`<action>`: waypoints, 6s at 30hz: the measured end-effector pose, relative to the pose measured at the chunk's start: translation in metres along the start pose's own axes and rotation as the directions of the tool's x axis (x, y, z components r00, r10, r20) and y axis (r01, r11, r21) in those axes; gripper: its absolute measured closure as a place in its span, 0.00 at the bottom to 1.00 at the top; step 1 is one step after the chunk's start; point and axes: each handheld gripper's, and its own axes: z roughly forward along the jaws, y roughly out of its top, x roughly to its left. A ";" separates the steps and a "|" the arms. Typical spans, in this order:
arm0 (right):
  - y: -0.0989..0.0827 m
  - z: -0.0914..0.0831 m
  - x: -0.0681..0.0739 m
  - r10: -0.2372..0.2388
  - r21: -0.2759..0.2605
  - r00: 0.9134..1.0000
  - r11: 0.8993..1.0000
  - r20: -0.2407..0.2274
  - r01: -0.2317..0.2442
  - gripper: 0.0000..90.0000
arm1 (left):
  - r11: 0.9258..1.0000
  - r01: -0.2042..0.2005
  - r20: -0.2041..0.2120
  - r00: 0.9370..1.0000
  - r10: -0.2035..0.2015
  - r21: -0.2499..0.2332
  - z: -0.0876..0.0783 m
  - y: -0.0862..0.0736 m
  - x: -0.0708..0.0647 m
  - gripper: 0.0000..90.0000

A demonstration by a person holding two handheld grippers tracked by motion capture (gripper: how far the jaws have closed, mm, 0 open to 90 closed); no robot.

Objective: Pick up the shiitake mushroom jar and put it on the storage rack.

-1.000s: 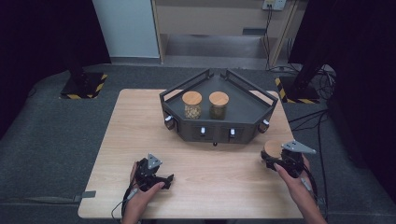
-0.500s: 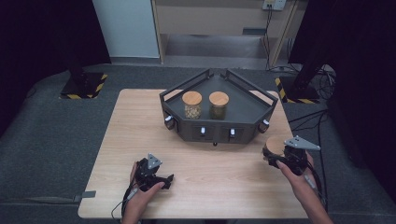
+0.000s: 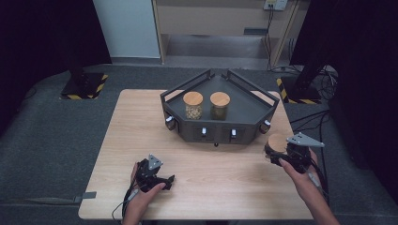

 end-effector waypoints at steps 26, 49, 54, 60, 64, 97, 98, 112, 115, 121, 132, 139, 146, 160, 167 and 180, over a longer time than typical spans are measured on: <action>0.035 -0.005 0.007 -0.031 -0.017 0.999 0.999 -0.009 0.031 0.29 | 1.000 0.000 0.000 1.000 0.000 0.000 0.000 0.000 0.000 0.00; 0.054 -0.007 0.010 -0.045 -0.025 0.999 0.999 -0.008 0.045 0.29 | 1.000 0.000 0.001 1.000 0.000 0.000 0.000 0.000 0.000 0.00; 0.059 -0.008 0.010 -0.047 -0.027 0.999 0.999 -0.007 0.046 0.29 | 1.000 0.000 0.001 1.000 0.000 0.000 0.000 0.000 0.000 0.00; 0.063 -0.007 0.010 -0.049 -0.029 0.999 0.998 -0.008 0.049 0.29 | 1.000 0.000 0.002 1.000 0.000 0.000 0.000 0.000 0.000 0.00; 0.065 -0.007 0.010 -0.049 -0.030 0.999 0.998 -0.010 0.049 0.29 | 1.000 0.000 0.002 1.000 0.000 0.000 0.000 0.000 0.000 0.00; 0.078 0.003 0.003 -0.022 -0.017 1.000 1.000 0.007 0.022 0.29 | 1.000 0.000 0.002 1.000 0.000 0.000 0.000 0.000 0.001 0.00; 0.078 0.003 0.003 -0.022 -0.017 1.000 1.000 0.007 0.022 0.29 | 1.000 0.000 0.002 1.000 0.000 0.000 0.000 0.000 0.001 0.00; 0.086 0.010 -0.002 -0.016 -0.014 1.000 1.000 0.014 0.016 0.29 | 1.000 0.000 0.003 1.000 0.000 0.000 0.000 0.000 0.001 0.00; 0.088 0.013 -0.002 -0.020 -0.015 1.000 1.000 0.014 0.020 0.29 | 1.000 0.000 0.003 1.000 0.000 0.000 0.000 0.000 0.001 0.00; 0.094 0.017 -0.002 -0.022 -0.013 1.000 1.000 0.015 0.022 0.29 | 1.000 -0.001 0.004 1.000 0.001 0.001 0.000 0.000 0.001 0.00; 0.103 0.026 -0.001 -0.028 -0.012 1.000 1.000 0.013 0.028 0.29 | 1.000 -0.001 0.004 1.000 0.001 0.001 0.000 0.000 0.001 0.00; 0.109 0.033 0.000 -0.028 -0.010 1.000 1.000 0.011 0.028 0.29 | 1.000 -0.001 0.004 1.000 0.001 0.000 0.000 0.000 0.001 0.00; 0.115 0.039 0.001 -0.026 -0.013 1.000 1.000 0.008 0.026 0.29 | 1.000 -0.001 0.004 1.000 0.001 0.000 0.000 0.000 0.001 0.00; 0.129 0.055 0.002 -0.028 -0.013 1.000 1.000 0.007 0.028 0.29 | 1.000 0.000 0.004 1.000 0.000 -0.001 0.000 0.000 0.001 0.00; 0.133 0.062 0.002 -0.023 -0.014 1.000 1.000 0.004 0.023 0.29 | 1.000 -0.001 0.004 1.000 0.001 0.000 0.000 0.000 0.001 0.00; 0.139 0.080 0.003 -0.013 -0.011 1.000 1.000 0.016 0.014 0.29 | 1.000 -0.001 0.004 1.000 0.001 0.000 0.000 0.000 0.001 0.00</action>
